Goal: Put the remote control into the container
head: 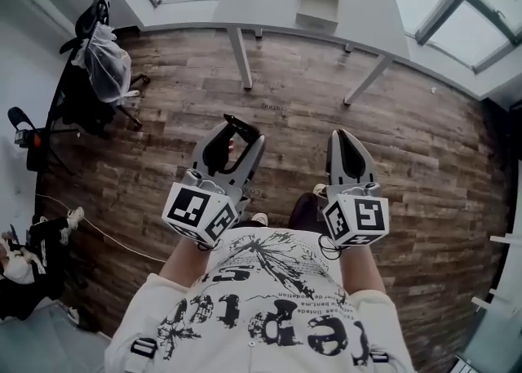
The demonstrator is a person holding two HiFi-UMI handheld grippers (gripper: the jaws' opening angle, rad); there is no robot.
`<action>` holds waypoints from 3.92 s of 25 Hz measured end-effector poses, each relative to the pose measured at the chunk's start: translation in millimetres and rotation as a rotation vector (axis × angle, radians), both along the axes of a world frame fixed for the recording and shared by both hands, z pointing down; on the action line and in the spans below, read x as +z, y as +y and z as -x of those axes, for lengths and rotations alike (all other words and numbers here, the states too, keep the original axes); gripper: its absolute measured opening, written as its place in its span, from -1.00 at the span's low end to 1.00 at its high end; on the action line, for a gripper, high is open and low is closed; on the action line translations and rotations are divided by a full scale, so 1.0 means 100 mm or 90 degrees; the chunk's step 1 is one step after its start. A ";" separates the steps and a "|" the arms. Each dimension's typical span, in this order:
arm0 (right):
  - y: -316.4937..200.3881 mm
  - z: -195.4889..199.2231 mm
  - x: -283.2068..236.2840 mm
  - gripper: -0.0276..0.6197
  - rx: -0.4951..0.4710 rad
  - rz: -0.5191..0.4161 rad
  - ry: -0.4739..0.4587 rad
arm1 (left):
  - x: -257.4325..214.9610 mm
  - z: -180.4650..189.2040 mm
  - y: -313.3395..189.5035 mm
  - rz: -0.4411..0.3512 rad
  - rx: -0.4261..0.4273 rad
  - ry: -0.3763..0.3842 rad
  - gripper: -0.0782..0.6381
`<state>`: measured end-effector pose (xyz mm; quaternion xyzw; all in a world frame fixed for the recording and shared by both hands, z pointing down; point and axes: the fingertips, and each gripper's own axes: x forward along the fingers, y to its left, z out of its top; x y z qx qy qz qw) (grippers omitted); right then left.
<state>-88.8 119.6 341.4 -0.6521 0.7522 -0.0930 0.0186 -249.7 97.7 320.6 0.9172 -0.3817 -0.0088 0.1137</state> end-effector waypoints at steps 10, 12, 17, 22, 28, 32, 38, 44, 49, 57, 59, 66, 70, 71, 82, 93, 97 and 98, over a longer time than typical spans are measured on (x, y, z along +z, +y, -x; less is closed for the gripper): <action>-0.73 -0.89 -0.29 -0.91 -0.115 -0.062 0.074 | -0.17 -1.07 -0.41 -0.037 -0.082 -0.004 -0.13; -0.85 -1.18 -0.32 -0.91 -0.123 -0.067 0.077 | -0.16 -1.39 -0.49 -0.040 -0.081 -0.010 -0.13; -1.04 -1.92 -0.33 -0.91 -0.117 -0.063 0.078 | -0.19 -2.08 -0.65 -0.042 -0.081 -0.006 -0.13; -1.19 -2.49 -0.28 -0.91 -0.103 -0.062 0.064 | -0.15 -2.58 -0.81 -0.026 -0.070 -0.010 -0.13; -1.38 -2.80 -0.22 -0.91 -0.082 -0.056 0.064 | -0.14 -2.90 -1.17 -0.023 -0.026 -0.017 -0.13; -1.56 -3.00 -0.12 -0.91 -0.040 -0.034 0.074 | -0.06 -3.08 -1.47 -0.016 0.021 -0.012 -0.13; -1.95 -3.08 -0.11 -0.91 0.050 -0.024 0.089 | -0.07 -3.15 -2.08 -0.019 0.106 0.010 -0.13; -2.55 -2.78 -0.18 -0.91 0.105 -0.015 0.091 | -0.13 -2.99 -2.79 -0.016 0.183 0.006 -0.13; -3.16 -2.36 -0.16 -0.91 0.121 -0.007 0.091 | -0.08 -2.59 -3.46 -0.004 0.193 0.007 -0.13; -4.09 -1.70 -0.26 -0.91 0.128 -0.041 0.059 | -0.11 -1.85 -4.36 -0.001 0.165 0.022 -0.13; -4.26 -1.66 -0.28 -0.91 0.139 -0.047 0.054 | -0.11 -1.73 -4.53 0.010 0.153 0.044 -0.13; -4.73 -1.68 -0.15 -0.91 0.102 -0.026 0.075 | 0.04 -1.68 -4.92 0.036 0.100 0.033 -0.13; -5.04 -1.79 -0.17 -0.91 0.058 -0.046 0.088 | 0.03 -1.84 -5.09 0.027 0.063 0.022 -0.13; -5.12 -1.85 -0.19 -0.91 0.046 -0.050 0.090 | 0.02 -1.90 -5.13 0.025 0.049 0.021 -0.13; -5.81 -2.79 -0.12 -0.91 -0.070 -0.055 0.072 | 0.22 -2.90 -5.56 0.052 -0.070 0.003 -0.13; -6.08 -3.20 0.37 -0.91 -0.110 0.002 0.049 | 0.71 -3.51 -5.71 0.122 -0.100 -0.117 -0.13; -6.14 -3.22 0.62 -0.91 -0.094 0.048 0.041 | 0.99 -3.62 -5.78 0.165 -0.060 -0.147 -0.13; -6.16 -3.23 0.68 -0.91 -0.086 0.058 0.041 | 1.06 -3.65 -5.80 0.175 -0.049 -0.154 -0.13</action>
